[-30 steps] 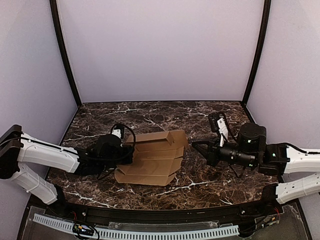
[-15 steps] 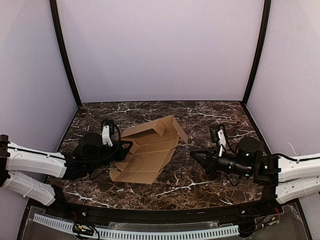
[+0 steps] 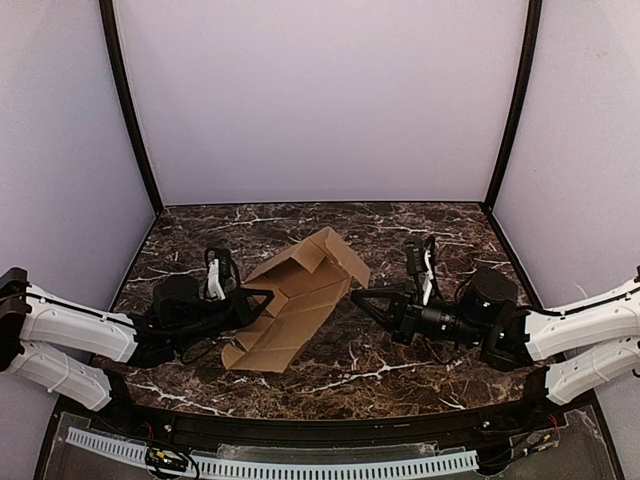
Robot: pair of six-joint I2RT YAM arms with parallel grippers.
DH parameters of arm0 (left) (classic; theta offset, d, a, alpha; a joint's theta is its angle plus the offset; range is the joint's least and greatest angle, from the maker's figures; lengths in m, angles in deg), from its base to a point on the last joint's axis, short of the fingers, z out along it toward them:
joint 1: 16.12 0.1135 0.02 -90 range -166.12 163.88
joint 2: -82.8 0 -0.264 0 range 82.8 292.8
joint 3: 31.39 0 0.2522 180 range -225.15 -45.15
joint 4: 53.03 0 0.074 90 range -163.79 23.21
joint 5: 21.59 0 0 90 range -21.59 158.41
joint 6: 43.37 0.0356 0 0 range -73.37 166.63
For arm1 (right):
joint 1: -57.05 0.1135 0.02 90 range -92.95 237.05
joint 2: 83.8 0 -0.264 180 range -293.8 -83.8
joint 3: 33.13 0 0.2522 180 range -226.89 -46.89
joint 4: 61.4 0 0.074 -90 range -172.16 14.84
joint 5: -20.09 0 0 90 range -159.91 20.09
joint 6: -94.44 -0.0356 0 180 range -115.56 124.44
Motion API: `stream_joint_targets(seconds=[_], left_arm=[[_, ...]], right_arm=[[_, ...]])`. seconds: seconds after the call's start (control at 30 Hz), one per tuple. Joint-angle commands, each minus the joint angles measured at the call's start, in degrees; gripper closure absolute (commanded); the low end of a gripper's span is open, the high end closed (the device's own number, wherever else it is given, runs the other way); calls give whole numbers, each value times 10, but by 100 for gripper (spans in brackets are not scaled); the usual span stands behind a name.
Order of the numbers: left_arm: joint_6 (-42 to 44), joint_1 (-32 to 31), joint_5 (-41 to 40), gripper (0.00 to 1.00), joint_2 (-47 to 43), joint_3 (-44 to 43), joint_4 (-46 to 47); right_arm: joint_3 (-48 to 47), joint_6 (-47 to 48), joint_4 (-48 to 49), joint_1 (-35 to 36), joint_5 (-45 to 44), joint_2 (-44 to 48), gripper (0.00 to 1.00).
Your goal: Fold the paper box
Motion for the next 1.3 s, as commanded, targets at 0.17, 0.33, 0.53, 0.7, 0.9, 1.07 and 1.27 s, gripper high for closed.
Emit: stream_joint_targets(seconds=[0.17,0.33,0.53,0.7,0.9,1.07,1.27], left_arm=[[-13,2,36,99,19,8,59],[-5,2,44,99,23,7,73],[28,2,44,99,15,-10,55],[65,2,38,99,-4,-26,14],[114,2,13,99,-36,-58,-46],[143,2,-3,99,-58,-73,-79],[151,2,-9,99,-76,-77,-102]], right_arm=[[-49,-2,97,-3,40,-44,100],[-67,-1,78,-3,31,-60,100],[-81,-7,27,-4,-1,-77,100],[-88,-5,-28,1,-31,-77,100],[-99,-4,-111,15,-86,-80,100],[-104,-13,-173,29,-136,-84,100],[-128,-11,-270,50,-207,-92,100]])
